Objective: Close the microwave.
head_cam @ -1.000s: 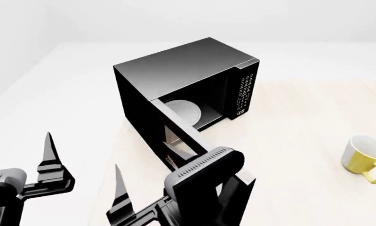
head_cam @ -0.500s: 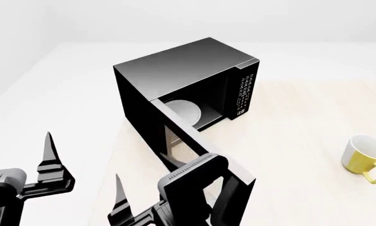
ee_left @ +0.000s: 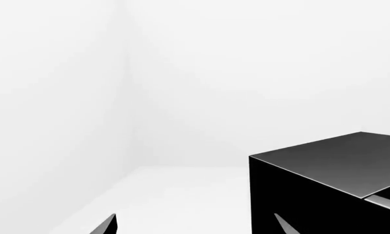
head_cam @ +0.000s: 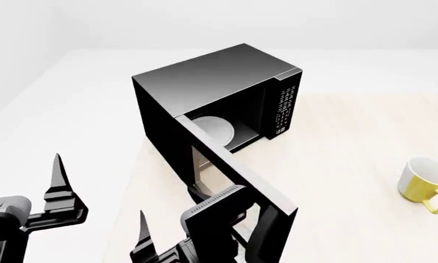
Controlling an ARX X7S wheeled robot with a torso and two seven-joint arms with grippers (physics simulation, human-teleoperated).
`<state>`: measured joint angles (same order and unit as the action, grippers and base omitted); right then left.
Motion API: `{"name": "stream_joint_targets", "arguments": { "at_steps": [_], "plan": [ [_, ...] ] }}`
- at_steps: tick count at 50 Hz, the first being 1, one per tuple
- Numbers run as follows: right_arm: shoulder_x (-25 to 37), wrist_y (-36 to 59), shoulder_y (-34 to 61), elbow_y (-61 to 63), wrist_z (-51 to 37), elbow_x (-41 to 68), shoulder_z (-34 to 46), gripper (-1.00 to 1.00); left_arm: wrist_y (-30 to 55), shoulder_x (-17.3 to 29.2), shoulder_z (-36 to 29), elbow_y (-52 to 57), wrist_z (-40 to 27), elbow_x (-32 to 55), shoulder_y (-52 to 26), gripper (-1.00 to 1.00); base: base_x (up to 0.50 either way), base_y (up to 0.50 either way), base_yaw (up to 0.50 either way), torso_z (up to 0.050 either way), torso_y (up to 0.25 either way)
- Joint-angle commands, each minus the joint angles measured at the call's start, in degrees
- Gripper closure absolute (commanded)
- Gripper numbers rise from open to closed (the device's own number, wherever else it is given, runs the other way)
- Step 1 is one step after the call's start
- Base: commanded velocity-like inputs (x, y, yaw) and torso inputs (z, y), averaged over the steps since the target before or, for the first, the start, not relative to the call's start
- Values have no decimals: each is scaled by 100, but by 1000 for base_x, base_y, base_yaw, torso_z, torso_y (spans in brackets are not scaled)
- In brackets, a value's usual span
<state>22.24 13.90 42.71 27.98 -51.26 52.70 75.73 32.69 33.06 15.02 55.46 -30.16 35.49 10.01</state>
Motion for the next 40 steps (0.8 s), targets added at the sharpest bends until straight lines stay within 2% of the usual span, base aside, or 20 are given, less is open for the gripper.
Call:
{"name": "stream_joint_targets", "arguments": {
  "at_steps": [1, 40],
  "plan": [
    [-37, -18, -66, -254, 73, -27, 22, -100, 24, 49, 10, 35, -58, 73, -10, -100, 0, 0, 0, 0, 0],
    [-88, -228, -194, -1292, 327, -33, -168, -100, -78, 147, -48, 13, -156, 111, 15, -100, 0, 0, 0, 0, 0]
  ]
}}
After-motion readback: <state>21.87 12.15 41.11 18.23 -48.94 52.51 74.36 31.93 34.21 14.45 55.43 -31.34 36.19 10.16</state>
